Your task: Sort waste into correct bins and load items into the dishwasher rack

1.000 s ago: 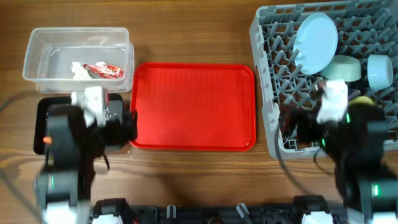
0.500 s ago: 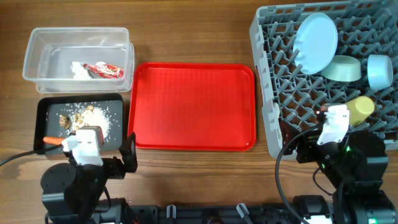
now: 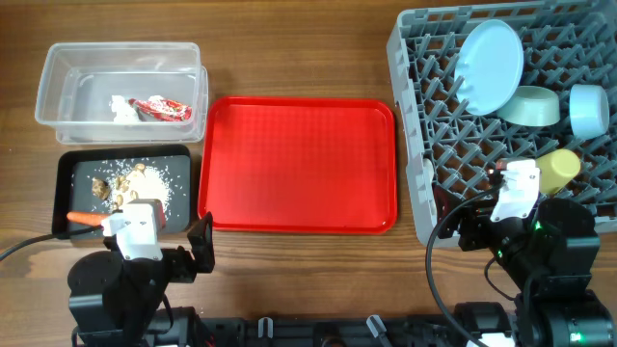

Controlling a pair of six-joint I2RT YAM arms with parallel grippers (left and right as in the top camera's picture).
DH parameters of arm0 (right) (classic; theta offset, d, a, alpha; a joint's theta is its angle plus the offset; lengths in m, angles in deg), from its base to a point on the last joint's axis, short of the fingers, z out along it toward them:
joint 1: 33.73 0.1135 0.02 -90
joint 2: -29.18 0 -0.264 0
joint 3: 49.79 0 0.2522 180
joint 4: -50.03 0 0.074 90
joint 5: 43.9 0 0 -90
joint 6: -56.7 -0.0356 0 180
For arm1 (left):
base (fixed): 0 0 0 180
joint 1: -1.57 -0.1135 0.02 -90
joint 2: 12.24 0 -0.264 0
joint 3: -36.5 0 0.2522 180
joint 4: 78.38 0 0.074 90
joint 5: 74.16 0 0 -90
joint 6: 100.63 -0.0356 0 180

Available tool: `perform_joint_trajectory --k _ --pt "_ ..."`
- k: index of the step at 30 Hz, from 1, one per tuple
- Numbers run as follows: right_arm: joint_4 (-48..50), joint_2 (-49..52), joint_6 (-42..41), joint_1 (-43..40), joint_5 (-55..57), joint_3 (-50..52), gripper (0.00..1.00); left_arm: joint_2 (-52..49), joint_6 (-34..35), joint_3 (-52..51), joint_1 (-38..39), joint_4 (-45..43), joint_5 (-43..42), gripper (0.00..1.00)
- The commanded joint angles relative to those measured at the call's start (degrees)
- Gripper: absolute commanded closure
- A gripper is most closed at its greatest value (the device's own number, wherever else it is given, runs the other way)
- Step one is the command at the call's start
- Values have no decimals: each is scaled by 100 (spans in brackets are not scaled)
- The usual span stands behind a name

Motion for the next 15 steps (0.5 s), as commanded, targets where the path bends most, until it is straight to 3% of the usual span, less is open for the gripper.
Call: perform_joint_trajectory --k 1,9,15 --pt "-2 -13 61 0 70 26 0 33 -9 -35 20 4 -90 0" --pt "-4 -577 59 -2 70 44 0 33 -9 -35 20 4 -90 0" --pt "234 -1506 140 -2 229 667 0 33 -9 -35 20 4 -90 0"
